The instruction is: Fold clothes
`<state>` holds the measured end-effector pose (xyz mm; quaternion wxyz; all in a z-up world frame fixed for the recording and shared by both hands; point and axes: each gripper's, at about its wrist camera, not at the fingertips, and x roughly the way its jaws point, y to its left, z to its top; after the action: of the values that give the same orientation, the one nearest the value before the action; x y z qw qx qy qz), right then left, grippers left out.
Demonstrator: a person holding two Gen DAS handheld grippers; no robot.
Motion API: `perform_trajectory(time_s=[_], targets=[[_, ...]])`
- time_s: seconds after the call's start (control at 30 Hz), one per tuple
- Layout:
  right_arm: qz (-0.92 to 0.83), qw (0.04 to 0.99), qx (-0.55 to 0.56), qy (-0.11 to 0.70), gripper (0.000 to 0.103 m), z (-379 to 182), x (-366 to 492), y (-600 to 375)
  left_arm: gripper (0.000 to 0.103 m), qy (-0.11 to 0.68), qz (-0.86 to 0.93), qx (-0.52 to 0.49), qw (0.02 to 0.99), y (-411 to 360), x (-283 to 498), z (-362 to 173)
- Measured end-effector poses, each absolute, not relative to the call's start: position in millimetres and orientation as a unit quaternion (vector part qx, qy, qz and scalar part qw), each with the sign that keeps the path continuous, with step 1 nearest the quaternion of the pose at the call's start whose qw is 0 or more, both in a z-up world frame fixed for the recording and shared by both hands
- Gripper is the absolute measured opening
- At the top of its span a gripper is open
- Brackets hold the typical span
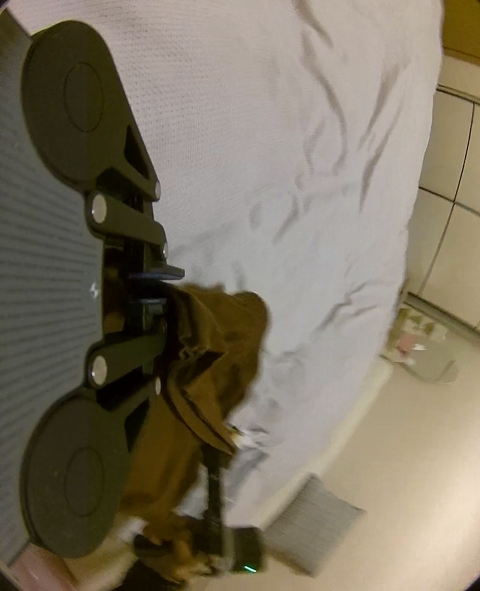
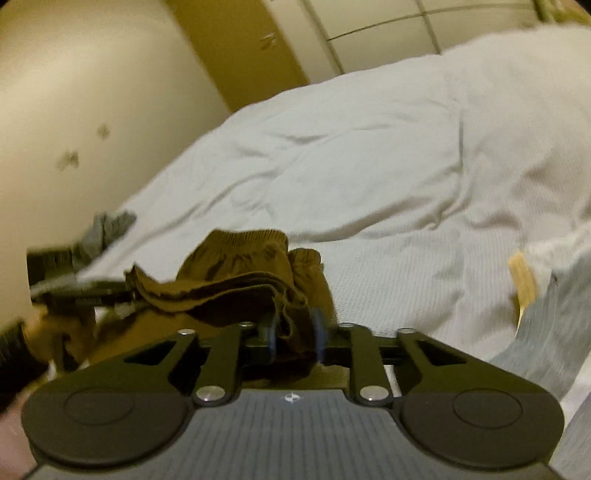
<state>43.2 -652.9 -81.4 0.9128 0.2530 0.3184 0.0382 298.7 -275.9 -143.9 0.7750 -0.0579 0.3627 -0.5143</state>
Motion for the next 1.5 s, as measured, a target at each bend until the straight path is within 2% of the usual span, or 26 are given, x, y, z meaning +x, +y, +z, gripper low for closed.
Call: perform_trajectory(time_s=[0.2,0.33,0.37,0.53,0.73,0.87,1.03,1.23,1.4,1.47,1.5], targets=[[0.047,0.912,0.307,0.269,0.009,-72.1,63.1,-669.9,0.004,0.379,-0.500,-0.150,0.764,-269.9,325.0,-141.1],[0.029,0.903,0.305,0.302,0.010,-85.5,92.1,-672.9,0.006,0.419,-0.471,-0.149,0.762,-277.3,340.0,-159.9],[0.021,0.900,0.306,0.309,0.010,-91.5,97.8,-673.8,0.010,0.425,-0.465,-0.153,0.761,-277.2,342.5,-163.8],[-0.011,0.897,0.327,0.296,0.011,-110.3,104.6,-679.3,0.010,0.409,-0.421,-0.158,0.794,-268.9,350.0,-162.5],[-0.082,0.930,0.231,0.274,0.017,-85.5,90.2,-661.1,0.010,0.365,-0.408,-0.109,0.829,-251.1,332.1,-136.6],[-0.078,0.947,0.183,0.250,0.020,-60.0,57.3,-634.6,0.018,0.332,-0.436,-0.048,0.835,-247.8,296.3,-118.2],[-0.042,0.955,0.157,0.249,0.041,-51.0,9.5,-586.4,0.031,0.269,-0.490,0.069,0.826,-258.1,222.2,-108.2],[-0.038,0.952,0.174,0.250,0.041,-62.8,-32.0,-549.6,0.038,0.177,-0.514,0.232,0.807,-273.8,141.2,-123.5],[-0.042,0.943,0.216,0.248,0.041,-77.8,-38.9,-547.5,0.040,0.167,-0.505,0.281,0.799,-287.7,132.3,-143.7],[-0.034,0.938,0.248,0.240,0.021,-81.2,-37.4,-556.2,0.040,0.175,-0.503,0.276,0.800,-291.8,136.5,-145.9],[-0.030,0.935,0.263,0.236,0.017,-82.6,-36.6,-560.5,0.036,0.175,-0.501,0.278,0.801,-291.2,137.5,-146.3]])
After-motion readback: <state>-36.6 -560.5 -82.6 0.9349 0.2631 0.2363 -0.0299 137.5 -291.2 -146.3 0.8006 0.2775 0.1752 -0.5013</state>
